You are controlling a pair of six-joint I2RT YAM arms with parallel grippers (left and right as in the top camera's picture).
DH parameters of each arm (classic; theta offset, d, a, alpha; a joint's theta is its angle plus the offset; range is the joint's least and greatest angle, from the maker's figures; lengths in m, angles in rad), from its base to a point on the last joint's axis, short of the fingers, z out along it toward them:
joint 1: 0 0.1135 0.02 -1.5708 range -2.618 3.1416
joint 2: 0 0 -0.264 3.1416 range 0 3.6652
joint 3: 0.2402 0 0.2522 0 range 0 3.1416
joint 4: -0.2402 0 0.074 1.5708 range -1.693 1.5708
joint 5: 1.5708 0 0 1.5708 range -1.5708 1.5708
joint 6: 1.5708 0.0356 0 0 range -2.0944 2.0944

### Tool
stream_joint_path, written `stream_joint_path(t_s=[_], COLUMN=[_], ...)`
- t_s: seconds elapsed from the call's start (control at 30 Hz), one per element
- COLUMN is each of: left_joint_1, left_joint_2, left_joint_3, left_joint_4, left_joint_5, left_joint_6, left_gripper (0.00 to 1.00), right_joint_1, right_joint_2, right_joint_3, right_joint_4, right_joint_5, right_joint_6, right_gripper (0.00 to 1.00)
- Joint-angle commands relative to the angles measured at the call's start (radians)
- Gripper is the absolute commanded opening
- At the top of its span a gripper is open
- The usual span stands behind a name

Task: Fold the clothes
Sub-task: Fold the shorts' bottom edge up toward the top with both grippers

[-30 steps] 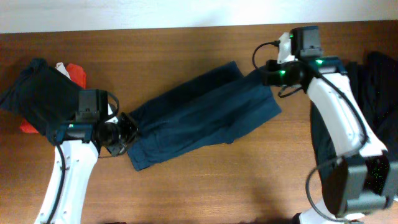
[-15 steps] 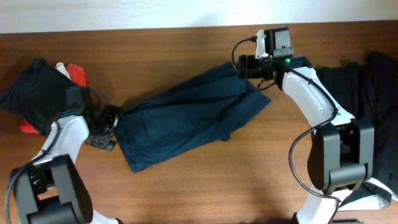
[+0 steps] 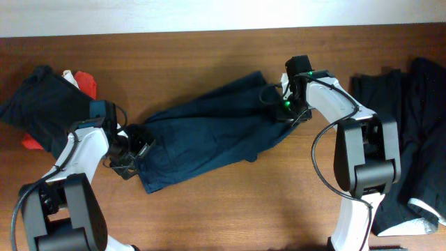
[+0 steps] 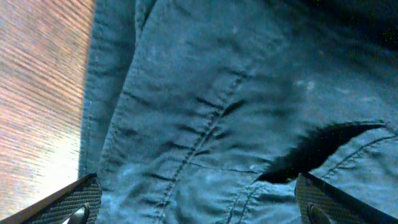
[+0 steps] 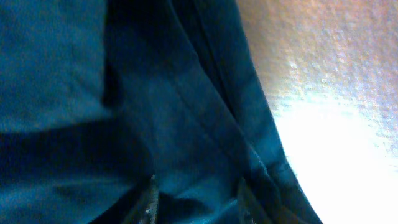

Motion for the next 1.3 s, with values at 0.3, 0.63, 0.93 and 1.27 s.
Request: stream_joint_path(t_s=[0.3,0.63,0.93,1.27], left_joint_1=[-0.002,-0.002,-0.002,-0.003], left_joint_2=[-0.006,-0.006,-0.006,-0.005], left_joint_3=[0.005,0.005,0.005,0.005], left_joint_4=[0.084,0.071,0.070,0.135], left_joint_5=[-0.057,-0.057,-0.057,-0.037], left_joint_6=[0.027,0.027,0.027,0.391], left_gripper=[0.99,0.99,0.99,0.99], right_joint_1=[-0.035,-0.034,-0.042,-0.142], right_joint_2=[-0.170,-0.124,-0.125,-0.181], right_joint_3=[-0.035,-0.047,-0.042,0.134], right_joint_4=[-0.312,-0.114,0.082,-0.144], right_joint_5=[0.163,0.020,0.012,-0.070], right_joint_6=[0.264,0.261,0.262,0.212], right_gripper=[0.46,0.12,0.04,0.45])
